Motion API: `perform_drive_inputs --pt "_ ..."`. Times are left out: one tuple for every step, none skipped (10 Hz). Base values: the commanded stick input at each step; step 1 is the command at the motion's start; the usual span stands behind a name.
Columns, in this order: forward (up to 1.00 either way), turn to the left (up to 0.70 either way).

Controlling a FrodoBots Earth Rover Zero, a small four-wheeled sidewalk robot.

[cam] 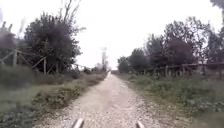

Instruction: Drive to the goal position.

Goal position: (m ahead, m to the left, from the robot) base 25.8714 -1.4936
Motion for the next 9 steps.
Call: perform_drive_inputs --pt "0.5 0.0" --pt "0.5 0.0" --pt "0.5 0.0" --pt "0.5 0.0" --pt "0.5 0.0" --pt "0.5 0.0" --pt "0.5 0.0" --pt "0.5 0.0" --pt "0.5 0.0"
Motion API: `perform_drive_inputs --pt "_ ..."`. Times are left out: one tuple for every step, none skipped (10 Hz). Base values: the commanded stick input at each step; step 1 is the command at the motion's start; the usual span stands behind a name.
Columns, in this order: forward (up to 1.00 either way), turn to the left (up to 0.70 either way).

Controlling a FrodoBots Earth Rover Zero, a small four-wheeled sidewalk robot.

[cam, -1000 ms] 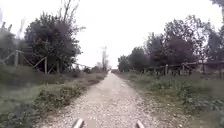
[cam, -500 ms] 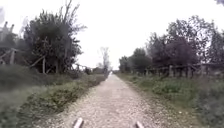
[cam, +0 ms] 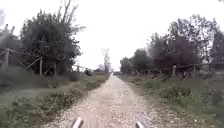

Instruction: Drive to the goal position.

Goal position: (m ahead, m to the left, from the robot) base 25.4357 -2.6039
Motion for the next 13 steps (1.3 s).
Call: perform_drive_inputs --pt "0.5 0.0" --pt "0.5 0.0" --pt "0.5 0.0" --pt "0.5 0.0" --pt "0.5 0.0" --pt "0.5 0.0" --pt "0.5 0.0" --pt "0.5 0.0" --pt "0.5 0.0" --pt "0.5 0.0" --pt "0.5 0.0" --pt "0.5 -0.18" --pt "0.5 -0.45"
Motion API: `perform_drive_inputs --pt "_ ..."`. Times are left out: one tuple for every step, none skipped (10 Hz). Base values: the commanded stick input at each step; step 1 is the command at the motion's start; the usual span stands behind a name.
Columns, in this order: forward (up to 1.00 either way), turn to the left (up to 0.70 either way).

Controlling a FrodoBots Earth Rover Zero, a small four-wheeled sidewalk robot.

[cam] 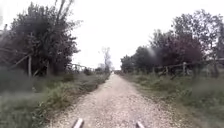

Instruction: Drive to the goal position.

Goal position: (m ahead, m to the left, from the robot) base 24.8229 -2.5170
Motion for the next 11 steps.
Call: perform_drive_inputs --pt "0.5 -0.19" --pt "0.5 -0.02" --pt "0.5 0.0" --pt "0.5 0.0" --pt "0.5 0.0" --pt "0.5 0.0" --pt "0.5 0.0" --pt "0.5 0.0" --pt "0.5 0.0" --pt "0.5 0.0" --pt "0.5 0.0"
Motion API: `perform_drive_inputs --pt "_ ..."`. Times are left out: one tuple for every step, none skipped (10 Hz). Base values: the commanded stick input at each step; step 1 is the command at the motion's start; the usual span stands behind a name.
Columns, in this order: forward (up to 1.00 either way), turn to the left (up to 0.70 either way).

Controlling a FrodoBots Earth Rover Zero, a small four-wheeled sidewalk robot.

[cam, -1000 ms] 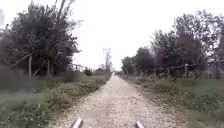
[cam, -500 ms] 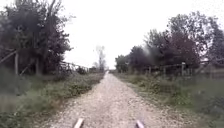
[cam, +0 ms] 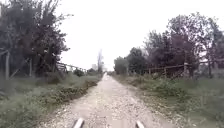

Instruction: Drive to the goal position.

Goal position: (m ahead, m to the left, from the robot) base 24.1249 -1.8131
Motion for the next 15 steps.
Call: perform_drive_inputs --pt "0.5 0.0" --pt "0.5 0.0" --pt "0.5 0.0" --pt "0.5 0.0" --pt "0.5 0.0" --pt "0.5 0.0" --pt "0.5 0.0" --pt "0.5 0.0" --pt "0.5 0.0" --pt "0.5 0.0" --pt "0.5 0.0" --pt "0.5 0.0" --pt "0.5 0.0" --pt "0.5 0.0" --pt "0.5 0.0"
